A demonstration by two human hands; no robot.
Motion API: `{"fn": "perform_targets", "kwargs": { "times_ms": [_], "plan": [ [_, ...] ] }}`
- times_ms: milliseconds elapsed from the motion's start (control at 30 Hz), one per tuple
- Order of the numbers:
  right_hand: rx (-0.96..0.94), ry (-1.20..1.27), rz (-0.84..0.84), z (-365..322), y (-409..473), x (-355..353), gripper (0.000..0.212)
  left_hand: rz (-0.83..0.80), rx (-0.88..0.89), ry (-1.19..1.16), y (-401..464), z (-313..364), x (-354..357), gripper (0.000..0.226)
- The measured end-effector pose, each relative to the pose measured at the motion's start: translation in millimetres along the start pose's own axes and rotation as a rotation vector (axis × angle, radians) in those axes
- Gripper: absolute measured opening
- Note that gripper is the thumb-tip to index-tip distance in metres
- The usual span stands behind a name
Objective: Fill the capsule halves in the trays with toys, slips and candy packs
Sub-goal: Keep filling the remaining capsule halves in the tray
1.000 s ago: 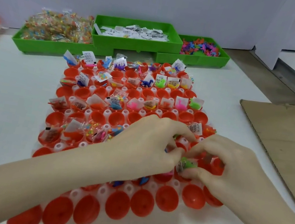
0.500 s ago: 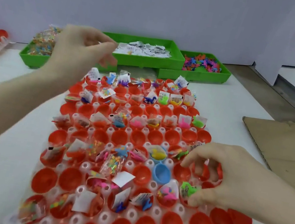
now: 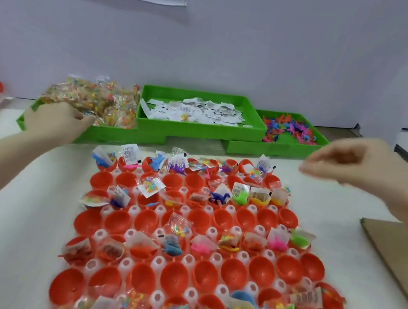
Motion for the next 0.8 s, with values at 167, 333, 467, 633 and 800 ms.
{"fn": "perform_targets", "kwargs": {
  "times_ms": [167, 333, 467, 633, 800],
  "plan": [
    [0.162, -0.153, 0.289, 49.3, 115.8, 3.0, 0.022, 0.026, -0.095, -0.009, -12.4, 6.3, -6.6, 0.038],
    [0.222, -0.329, 0.171, 67.5, 178.2, 33.5, 0.026, 0.123, -0.072, -0.029, -20.2, 22.6, -16.2, 0.032],
    [0.252, -0.461, 0.084, 74.8, 191.6, 46.1, 0.027, 0.177, 0.020, -0.130, -25.4, 33.4, -18.8, 0.028],
    [0.222, -0.492, 0.124, 74.8, 193.5, 45.3, 0.025, 0.220, 0.023, -0.181, -25.6, 28.4, -15.6, 0.025],
    [0.201, -0.576, 0.097, 78.9, 189.7, 42.3, 0.022, 0.218, 0.000, -0.200, -24.8, 24.9, -11.0, 0.024]
  ]
}}
Point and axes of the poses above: each hand's wrist, its own y-axis towards the middle knuckle, its own x-axis out of the palm, z = x × y, the point moved 8 cm from there along y, towards the middle knuckle, and after that the axes turned 4 degrees about -y, right-handed, at the moved point
